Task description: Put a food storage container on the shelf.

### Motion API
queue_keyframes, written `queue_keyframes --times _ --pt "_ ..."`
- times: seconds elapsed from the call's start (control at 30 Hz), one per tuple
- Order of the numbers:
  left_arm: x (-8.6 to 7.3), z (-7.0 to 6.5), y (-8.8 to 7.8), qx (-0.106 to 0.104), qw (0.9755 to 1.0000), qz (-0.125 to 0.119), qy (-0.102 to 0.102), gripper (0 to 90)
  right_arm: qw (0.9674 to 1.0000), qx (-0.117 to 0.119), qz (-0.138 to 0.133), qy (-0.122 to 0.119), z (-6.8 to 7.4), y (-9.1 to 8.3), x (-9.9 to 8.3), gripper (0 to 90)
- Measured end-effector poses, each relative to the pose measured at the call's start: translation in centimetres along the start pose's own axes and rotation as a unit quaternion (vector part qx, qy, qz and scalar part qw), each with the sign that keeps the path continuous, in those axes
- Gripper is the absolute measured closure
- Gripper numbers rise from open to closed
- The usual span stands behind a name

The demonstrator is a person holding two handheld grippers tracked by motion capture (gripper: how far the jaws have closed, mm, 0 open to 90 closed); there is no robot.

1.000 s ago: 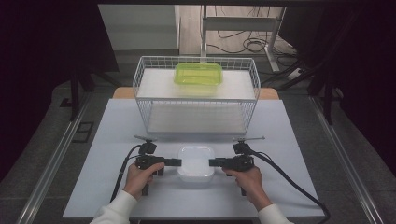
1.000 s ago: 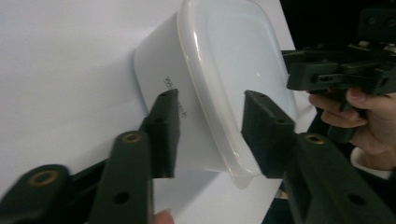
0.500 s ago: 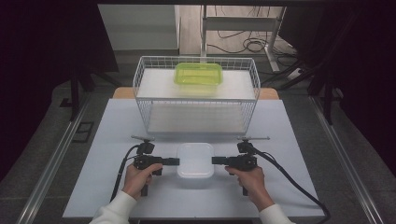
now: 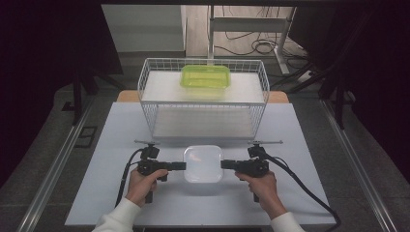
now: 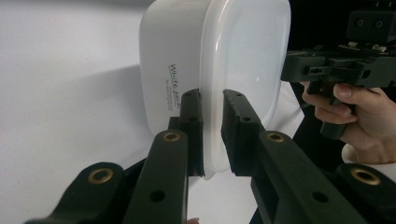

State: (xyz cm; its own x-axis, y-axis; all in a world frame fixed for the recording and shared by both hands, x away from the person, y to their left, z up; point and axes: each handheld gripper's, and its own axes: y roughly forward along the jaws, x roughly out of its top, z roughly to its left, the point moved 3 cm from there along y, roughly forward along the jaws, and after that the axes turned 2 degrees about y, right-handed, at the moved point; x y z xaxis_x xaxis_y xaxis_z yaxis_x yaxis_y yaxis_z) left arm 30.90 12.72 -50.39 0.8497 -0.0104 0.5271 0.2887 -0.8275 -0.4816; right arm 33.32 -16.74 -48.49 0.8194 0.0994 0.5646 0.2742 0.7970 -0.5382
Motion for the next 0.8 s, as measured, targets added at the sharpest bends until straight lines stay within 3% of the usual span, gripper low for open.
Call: queue_keyframes --times 0.23,0.67,0.8 --pt "0.2 -1.2 -0.7 0.011 0.9997 -0.011 0.017 78.9 0.9996 0.001 -0.011 -0.025 0.8 -0.5 0.3 76.9" --pt "0.6 -2.4 -1.2 0.005 0.9991 -0.021 0.037 79.4 0.9984 0.004 -0.026 -0.050 1.4 -1.6 0.7 76.3" --pt "0.8 -2.9 -1.6 0.005 0.9985 -0.029 0.046 79.4 0.9968 -0.006 -0.032 -0.072 2.2 -2.0 1.0 75.8"
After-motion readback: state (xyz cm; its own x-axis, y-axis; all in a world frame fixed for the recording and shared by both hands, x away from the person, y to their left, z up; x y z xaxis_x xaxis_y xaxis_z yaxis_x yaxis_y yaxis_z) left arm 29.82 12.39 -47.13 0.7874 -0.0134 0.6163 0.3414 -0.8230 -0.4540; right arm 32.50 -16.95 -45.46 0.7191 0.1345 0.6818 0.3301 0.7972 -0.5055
